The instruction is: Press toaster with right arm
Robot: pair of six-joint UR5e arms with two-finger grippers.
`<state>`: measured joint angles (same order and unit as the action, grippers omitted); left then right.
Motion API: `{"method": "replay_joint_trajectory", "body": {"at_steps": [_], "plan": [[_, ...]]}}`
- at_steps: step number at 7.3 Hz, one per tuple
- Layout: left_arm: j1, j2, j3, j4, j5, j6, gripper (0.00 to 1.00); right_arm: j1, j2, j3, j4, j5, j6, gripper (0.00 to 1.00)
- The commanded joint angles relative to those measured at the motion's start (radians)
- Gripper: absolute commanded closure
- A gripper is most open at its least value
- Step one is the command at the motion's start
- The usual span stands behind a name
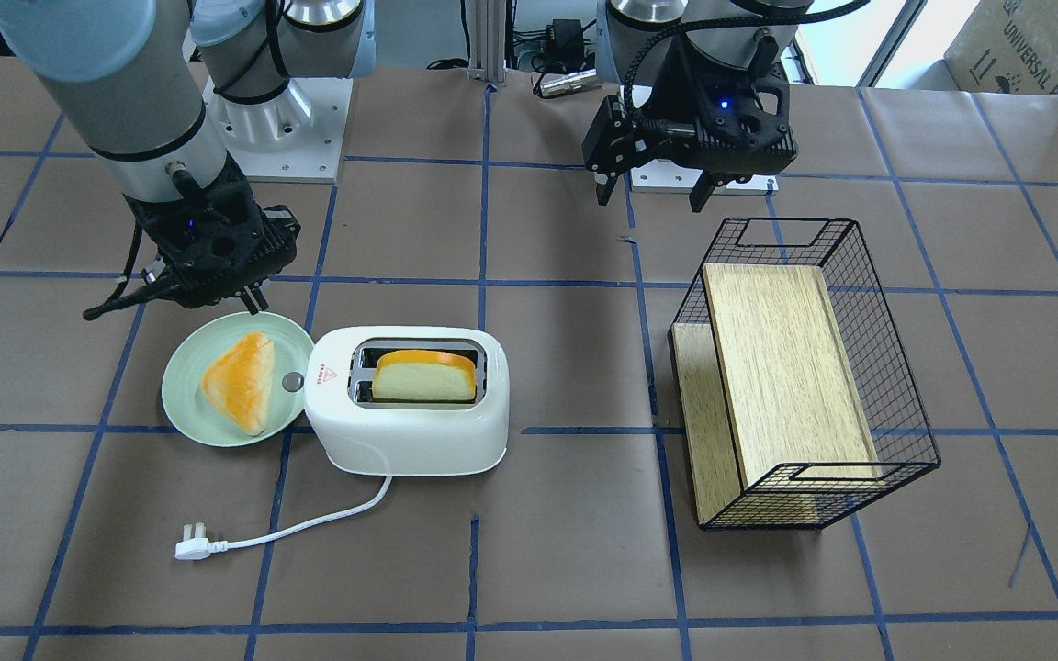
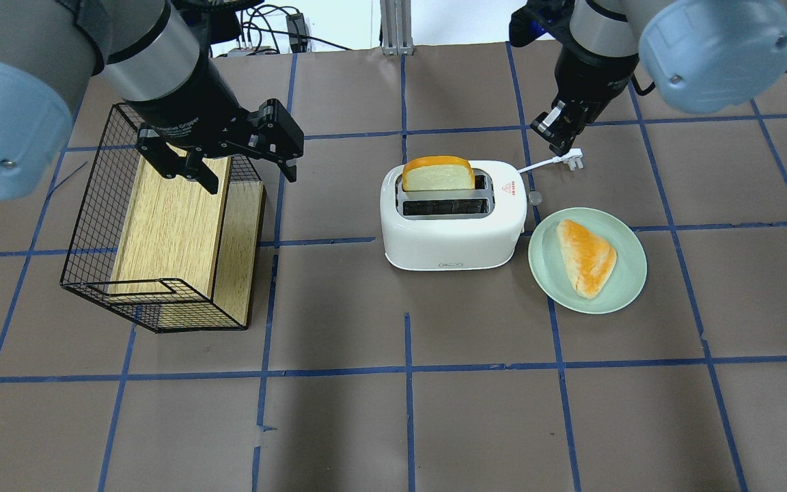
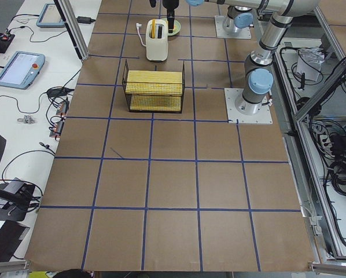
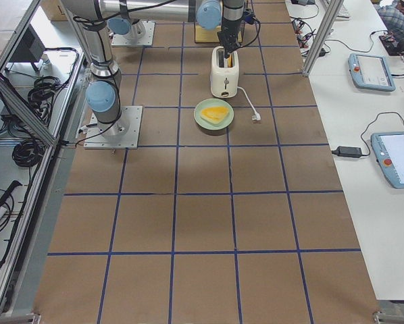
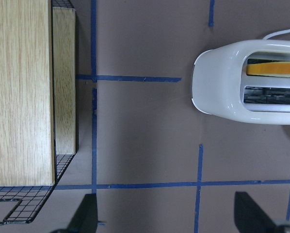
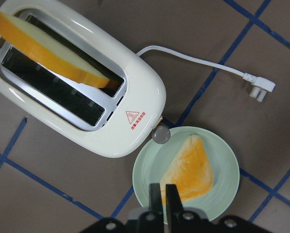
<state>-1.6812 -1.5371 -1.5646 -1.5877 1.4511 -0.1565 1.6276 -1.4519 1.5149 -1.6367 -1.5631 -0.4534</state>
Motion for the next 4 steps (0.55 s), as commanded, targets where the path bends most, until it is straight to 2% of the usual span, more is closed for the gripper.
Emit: {"method": "replay_joint_trajectory", "body": {"at_steps": [1,2,3,4], "plan": [[0.000,0.000,0.000,0.000,0.000,0.000,0.00,-0.014,-0.040,-0.010,0.034,0.003,0.252,0.68],[0.000,0.000,0.000,0.000,0.000,0.000,0.00,-0.023,-0.053,-0.016,0.035,0.015,0.412,0.56],[0.000,0.000,0.000,0.000,0.000,0.000,0.00,-0.025,-0.056,-0.016,0.035,0.017,0.427,0.28],[0.000,0.000,0.000,0.000,0.000,0.000,0.00,-0.015,-0.056,-0.016,0.035,0.012,0.429,0.19]]}}
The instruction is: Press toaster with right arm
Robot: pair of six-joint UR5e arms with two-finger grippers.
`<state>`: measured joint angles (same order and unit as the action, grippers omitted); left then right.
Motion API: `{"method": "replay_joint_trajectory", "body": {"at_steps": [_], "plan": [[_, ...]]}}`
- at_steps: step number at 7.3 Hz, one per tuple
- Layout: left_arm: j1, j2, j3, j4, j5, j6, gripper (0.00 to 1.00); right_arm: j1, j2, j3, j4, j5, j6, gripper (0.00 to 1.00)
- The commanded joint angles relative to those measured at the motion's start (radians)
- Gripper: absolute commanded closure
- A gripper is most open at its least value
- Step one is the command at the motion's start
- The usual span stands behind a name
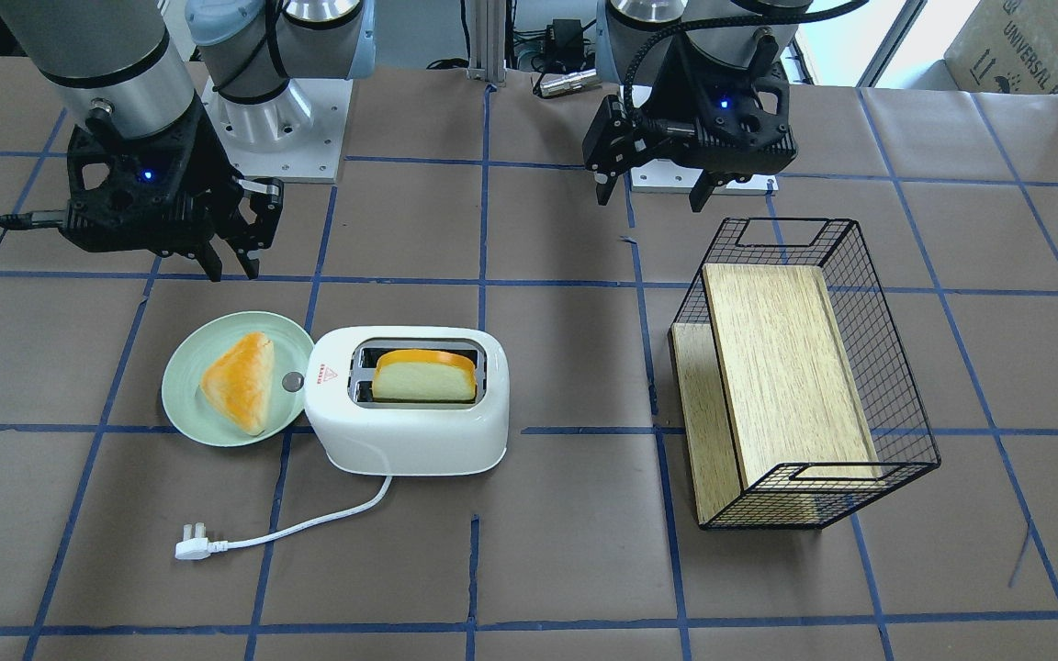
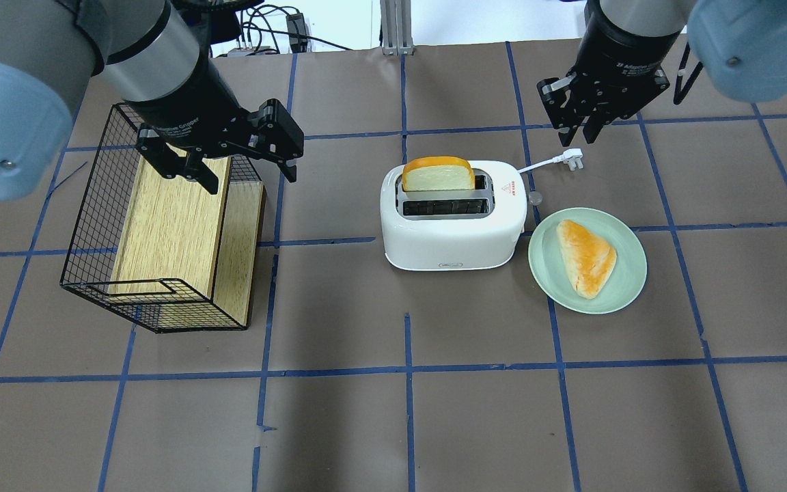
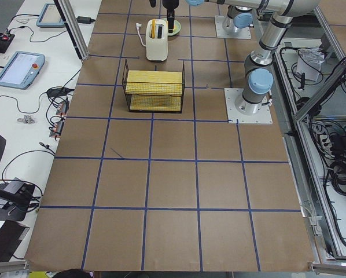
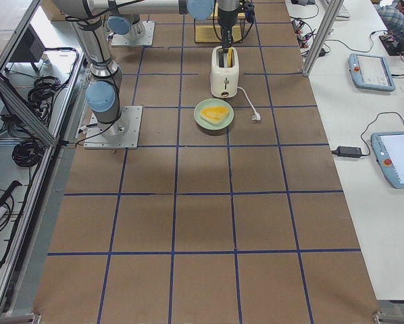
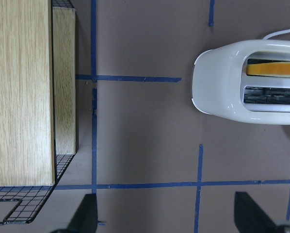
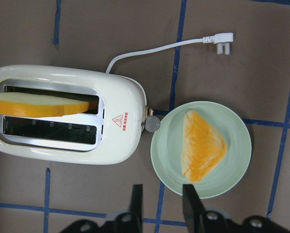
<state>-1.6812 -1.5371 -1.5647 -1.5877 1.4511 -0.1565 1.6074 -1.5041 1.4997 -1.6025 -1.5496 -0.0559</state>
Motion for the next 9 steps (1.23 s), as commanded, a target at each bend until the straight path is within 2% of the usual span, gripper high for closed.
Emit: {"method": "replay_joint_trajectory", "body": {"at_steps": [1,3,9], "plan": [[0.000,0.000,0.000,0.000,0.000,0.000,0.00,-0.001,-0.004,-0.001,0.007,-0.013,0.031,0.14],[0.000,0.000,0.000,0.000,0.000,0.000,0.00,-0.011,-0.004,-0.009,0.009,-0.053,0.030,0.12],[0.000,0.000,0.000,0.000,0.000,0.000,0.00,-0.072,-0.005,-0.029,0.045,-0.033,0.007,0.12]]}}
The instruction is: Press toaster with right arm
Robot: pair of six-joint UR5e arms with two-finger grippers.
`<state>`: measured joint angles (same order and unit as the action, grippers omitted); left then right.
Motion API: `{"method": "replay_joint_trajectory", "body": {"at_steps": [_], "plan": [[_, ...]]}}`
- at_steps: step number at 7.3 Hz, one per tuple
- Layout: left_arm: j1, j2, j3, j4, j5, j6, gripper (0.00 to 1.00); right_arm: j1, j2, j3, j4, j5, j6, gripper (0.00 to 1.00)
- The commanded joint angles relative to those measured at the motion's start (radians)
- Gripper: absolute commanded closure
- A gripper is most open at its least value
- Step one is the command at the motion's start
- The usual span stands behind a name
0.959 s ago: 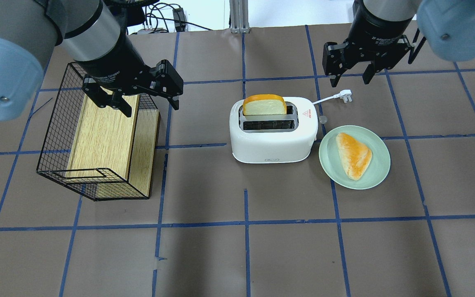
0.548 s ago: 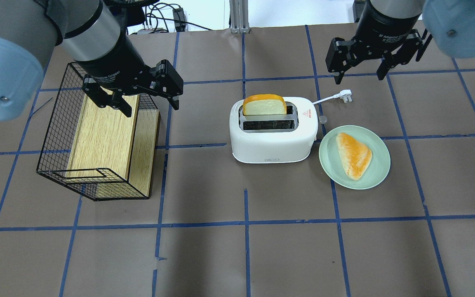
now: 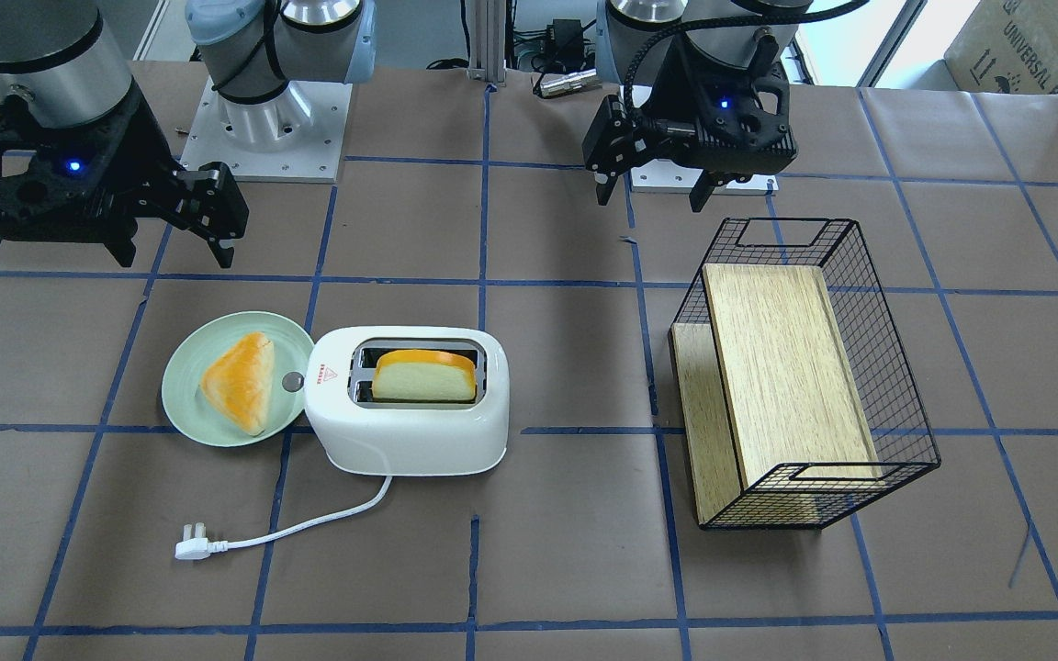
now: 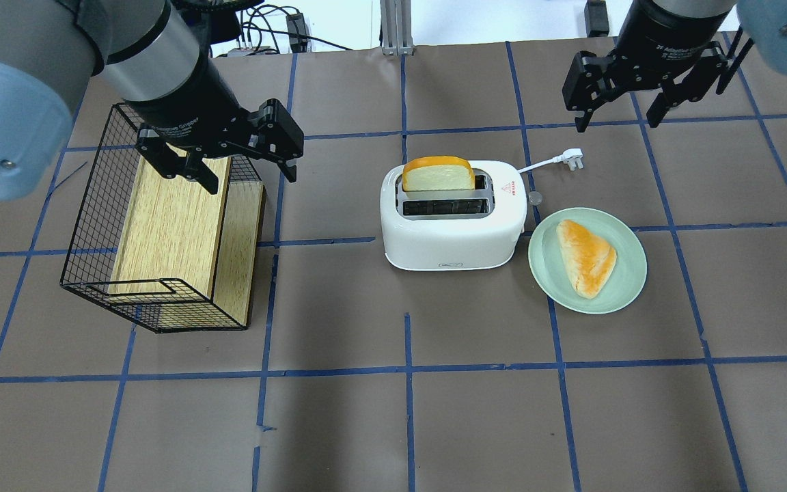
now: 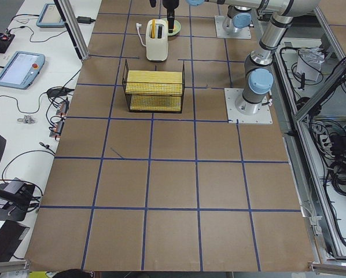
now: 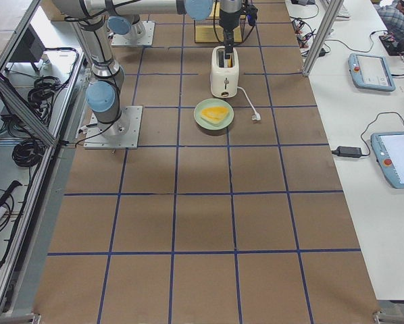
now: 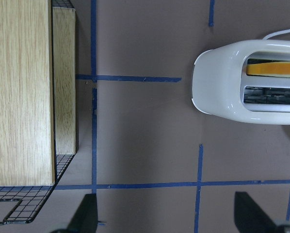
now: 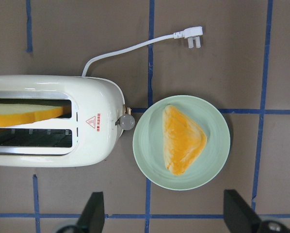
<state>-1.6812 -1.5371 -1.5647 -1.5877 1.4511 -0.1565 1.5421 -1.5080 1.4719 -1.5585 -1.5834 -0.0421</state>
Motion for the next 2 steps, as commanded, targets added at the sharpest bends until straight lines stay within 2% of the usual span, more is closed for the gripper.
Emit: {"method": "replay_joint_trajectory", "body": {"at_steps": [1,2], "plan": [[0.000,0.000,0.000,0.000,0.000,0.000,0.00,-0.005,0.002,0.001,0.000,0.000,-0.009,0.10],[0.000,0.000,0.000,0.000,0.000,0.000,0.00,-0.004,-0.001,0.001,-0.002,0.003,-0.009,0.08]]}}
